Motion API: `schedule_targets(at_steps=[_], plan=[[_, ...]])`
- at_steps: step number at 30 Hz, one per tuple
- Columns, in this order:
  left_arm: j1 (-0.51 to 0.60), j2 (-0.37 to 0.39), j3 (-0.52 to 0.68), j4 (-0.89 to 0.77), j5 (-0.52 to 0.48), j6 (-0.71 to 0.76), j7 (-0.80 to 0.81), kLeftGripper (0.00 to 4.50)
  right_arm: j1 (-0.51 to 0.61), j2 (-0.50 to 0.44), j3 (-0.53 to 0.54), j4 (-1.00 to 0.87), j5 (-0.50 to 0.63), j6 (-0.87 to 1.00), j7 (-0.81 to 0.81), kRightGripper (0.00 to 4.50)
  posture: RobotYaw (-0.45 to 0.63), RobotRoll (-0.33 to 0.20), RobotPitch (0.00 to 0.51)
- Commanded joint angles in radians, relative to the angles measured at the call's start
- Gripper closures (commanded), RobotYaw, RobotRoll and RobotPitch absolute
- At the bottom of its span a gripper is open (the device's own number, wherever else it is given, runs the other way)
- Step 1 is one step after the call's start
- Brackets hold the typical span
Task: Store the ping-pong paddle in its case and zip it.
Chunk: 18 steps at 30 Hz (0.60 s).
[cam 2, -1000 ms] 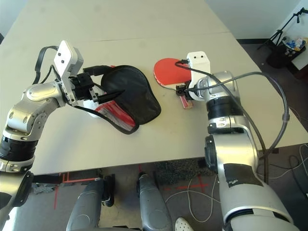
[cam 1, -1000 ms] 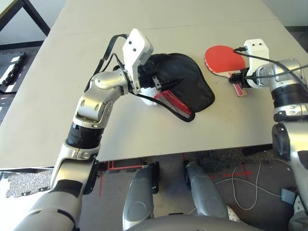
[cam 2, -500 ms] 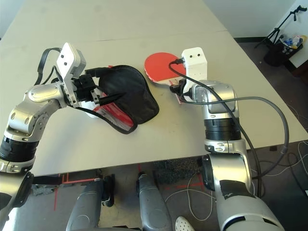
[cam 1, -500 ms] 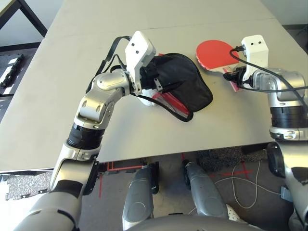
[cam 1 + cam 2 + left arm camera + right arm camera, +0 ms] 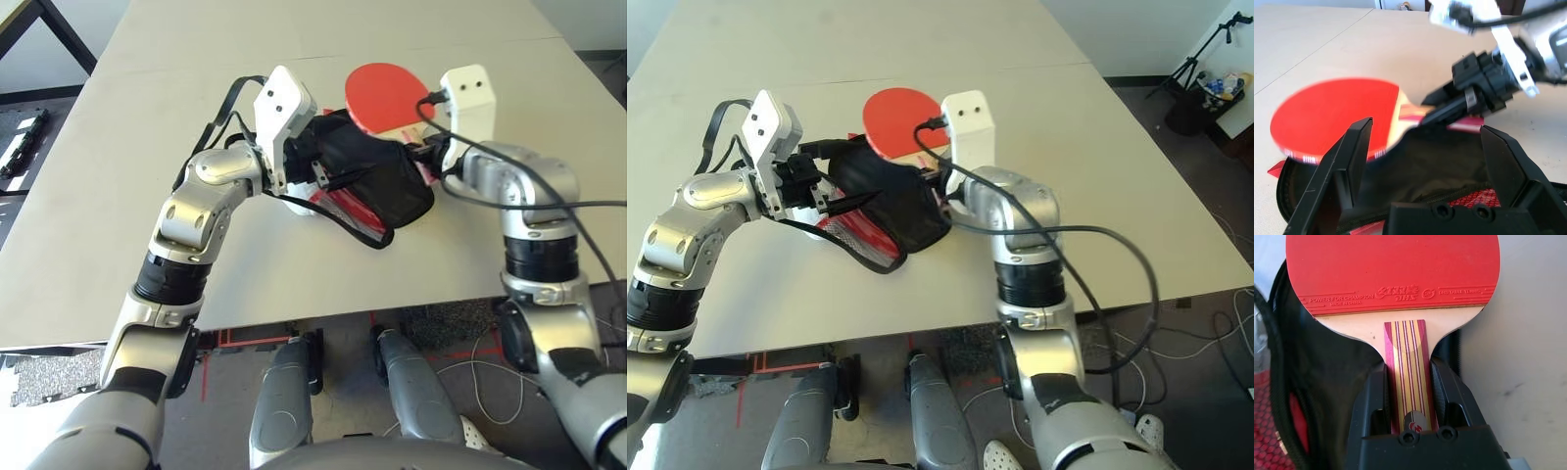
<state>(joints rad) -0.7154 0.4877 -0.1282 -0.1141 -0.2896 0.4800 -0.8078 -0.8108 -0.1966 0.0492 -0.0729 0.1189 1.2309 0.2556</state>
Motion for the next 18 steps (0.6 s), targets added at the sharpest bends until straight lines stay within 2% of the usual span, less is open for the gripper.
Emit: schedule_targets(at_steps=[1,18], plan=[[0.02,0.006,-0.015,-0.022,0.007,0.012,-0.006,0.0,0.02,0.009,0.041,-0.018,-0.003,-0.013,-0.008,3.32,-0.04,0.0,0.238],[0.031,0.007,-0.018,-0.035,0.011,0.017,-0.004,0.0,0.036,-0.027,0.132,0.067,-0.001,-0.07,0.046,3.32,-0.03,0.0,0.238]])
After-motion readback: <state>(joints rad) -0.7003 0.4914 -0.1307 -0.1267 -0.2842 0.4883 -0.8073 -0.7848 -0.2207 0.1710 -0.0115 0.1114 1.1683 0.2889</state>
